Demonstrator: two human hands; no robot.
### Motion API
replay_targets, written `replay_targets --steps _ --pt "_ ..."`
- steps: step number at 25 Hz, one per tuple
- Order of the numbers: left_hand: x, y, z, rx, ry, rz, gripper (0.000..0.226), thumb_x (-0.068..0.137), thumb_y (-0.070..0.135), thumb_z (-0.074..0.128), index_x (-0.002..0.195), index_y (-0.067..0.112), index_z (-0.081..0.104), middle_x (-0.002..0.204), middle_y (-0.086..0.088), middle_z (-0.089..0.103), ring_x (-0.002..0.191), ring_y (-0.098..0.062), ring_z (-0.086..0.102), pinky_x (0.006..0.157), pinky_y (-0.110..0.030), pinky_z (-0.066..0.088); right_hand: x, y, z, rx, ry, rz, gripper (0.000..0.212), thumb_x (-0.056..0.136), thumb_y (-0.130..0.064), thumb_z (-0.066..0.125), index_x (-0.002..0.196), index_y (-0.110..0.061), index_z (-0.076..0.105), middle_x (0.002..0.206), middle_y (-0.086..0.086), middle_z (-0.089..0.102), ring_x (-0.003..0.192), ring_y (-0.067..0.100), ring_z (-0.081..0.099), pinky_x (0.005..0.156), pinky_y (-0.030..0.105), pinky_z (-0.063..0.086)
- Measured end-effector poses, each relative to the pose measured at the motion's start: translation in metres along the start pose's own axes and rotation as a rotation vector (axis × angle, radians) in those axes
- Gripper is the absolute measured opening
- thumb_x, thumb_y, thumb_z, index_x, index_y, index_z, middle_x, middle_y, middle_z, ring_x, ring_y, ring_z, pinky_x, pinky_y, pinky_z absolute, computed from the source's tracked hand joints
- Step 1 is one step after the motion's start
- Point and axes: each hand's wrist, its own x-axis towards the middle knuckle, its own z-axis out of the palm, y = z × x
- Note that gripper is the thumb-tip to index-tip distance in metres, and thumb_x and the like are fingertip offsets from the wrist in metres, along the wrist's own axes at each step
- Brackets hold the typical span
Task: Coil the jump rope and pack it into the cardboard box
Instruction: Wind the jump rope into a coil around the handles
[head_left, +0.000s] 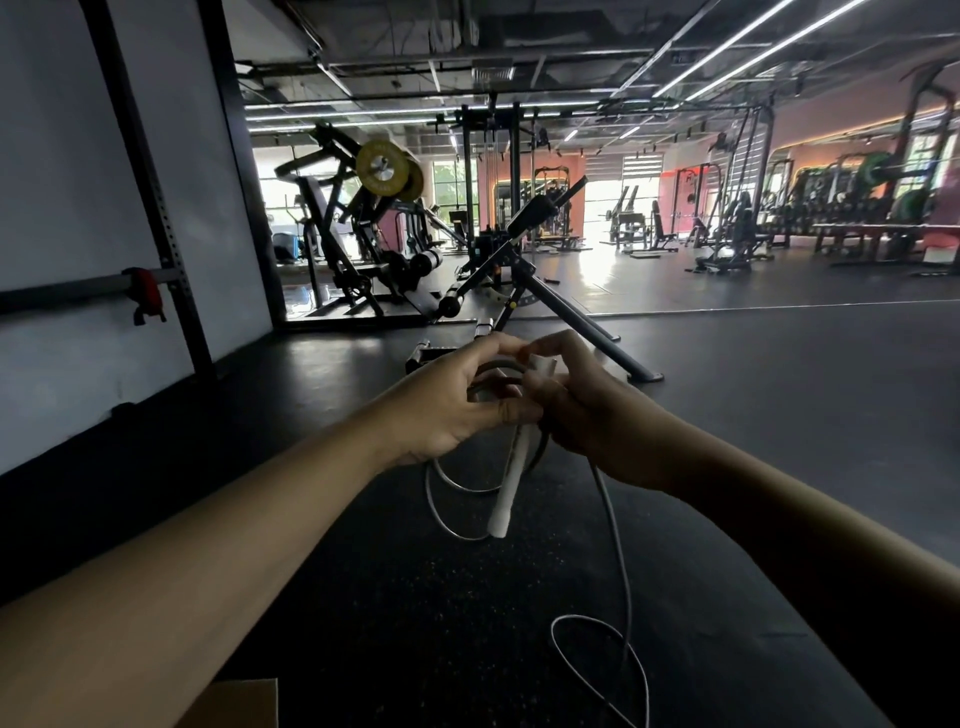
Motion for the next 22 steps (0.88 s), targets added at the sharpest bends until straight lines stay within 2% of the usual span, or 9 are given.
replay_targets --steps 2,4,6,7,12,14,17,20,22 --pt "-0.001 0.001 0.005 -0.045 0.055 0.052 0.061 0.090 0.010 0.073 0.144 0.022 0.048 0.129 0.001 0.064 0.115 -0.019 0.064 0.096 -0.020 0.050 -0.002 -0.001 0.002 -0.080 0.027 -0.060 0.022 0.109 -0.021 0.038 0.128 -0.009 0.035 0.070 -0.024 0.067 0.051 -0.002 0.051 0.051 0.014 0.039" --pt "-0.002 0.001 0.010 -0.089 0.098 0.079 0.062 0.090 0.009 0.073 0.145 0.023 0.048 0.128 -0.010 0.063 0.105 -0.028 0.065 0.099 -0.024 0.051 -0.003 0.000 0.005 -0.083 0.097 -0.096 0.019 0.110 -0.021 0.037 0.127 -0.011 0.037 0.070 -0.012 0.066 0.050 0.001 0.047 0.053 0.018 0.038" --pt "-0.003 0.000 0.012 -0.119 0.111 0.078 0.061 0.091 0.007 0.072 0.145 0.021 0.049 0.126 -0.018 0.063 0.098 -0.020 0.062 0.099 -0.026 0.051 -0.003 0.003 0.011 -0.035 0.189 -0.100 0.018 0.109 -0.026 0.039 0.123 -0.014 0.038 0.067 -0.005 0.057 0.050 0.002 0.043 0.051 0.023 0.037" --pt "-0.004 0.000 0.013 -0.120 0.111 0.078 0.061 0.091 0.005 0.072 0.145 0.020 0.049 0.125 -0.017 0.064 0.098 -0.017 0.061 0.098 -0.025 0.051 -0.004 0.005 0.015 0.011 0.225 -0.086 0.019 0.109 -0.028 0.041 0.122 -0.015 0.039 0.066 -0.003 0.054 0.050 0.001 0.043 0.050 0.022 0.037" --pt "-0.008 0.005 0.013 -0.159 0.107 0.058 0.048 0.090 -0.001 0.070 0.135 0.011 0.058 0.106 0.015 0.066 0.089 -0.011 0.059 0.085 -0.019 0.053 -0.010 0.003 0.027 0.281 0.309 -0.029 0.014 0.105 -0.027 0.049 0.113 -0.021 0.039 0.056 -0.006 0.051 0.048 0.004 0.042 0.046 0.020 0.036" --pt "-0.009 0.007 0.014 -0.153 0.117 0.043 0.042 0.091 0.000 0.070 0.131 0.007 0.058 0.106 0.014 0.065 0.084 -0.008 0.057 0.070 -0.013 0.051 -0.010 0.001 0.028 0.349 0.317 -0.001 0.014 0.105 -0.025 0.051 0.109 -0.022 0.038 0.055 -0.006 0.051 0.047 0.006 0.040 0.045 0.021 0.034" --pt "-0.013 0.013 0.016 -0.122 0.121 0.025 0.037 0.094 0.004 0.066 0.128 0.005 0.053 0.104 0.009 0.062 0.067 0.005 0.054 0.052 -0.006 0.043 -0.009 0.000 0.024 0.391 0.297 0.023 0.018 0.102 -0.027 0.052 0.103 -0.013 0.040 0.056 -0.005 0.050 0.046 0.005 0.039 0.044 0.021 0.031" --pt "-0.015 0.014 0.019 -0.094 0.144 0.050 0.032 0.097 0.009 0.063 0.127 0.005 0.051 0.102 0.009 0.061 0.057 0.010 0.052 0.049 -0.004 0.041 -0.010 0.000 0.019 0.316 0.224 0.022 0.025 0.100 -0.034 0.051 0.099 -0.009 0.046 0.066 0.005 0.053 0.049 0.006 0.044 0.047 0.020 0.034" --pt "-0.017 0.012 0.022 -0.135 0.165 0.029 0.030 0.098 0.014 0.062 0.125 0.011 0.051 0.088 0.015 0.061 0.048 0.007 0.048 0.046 -0.008 0.037 -0.009 0.000 0.018 0.318 0.224 0.080 0.033 0.100 -0.039 0.052 0.103 -0.007 0.046 0.072 0.013 0.056 0.053 0.016 0.045 0.047 0.024 0.033"
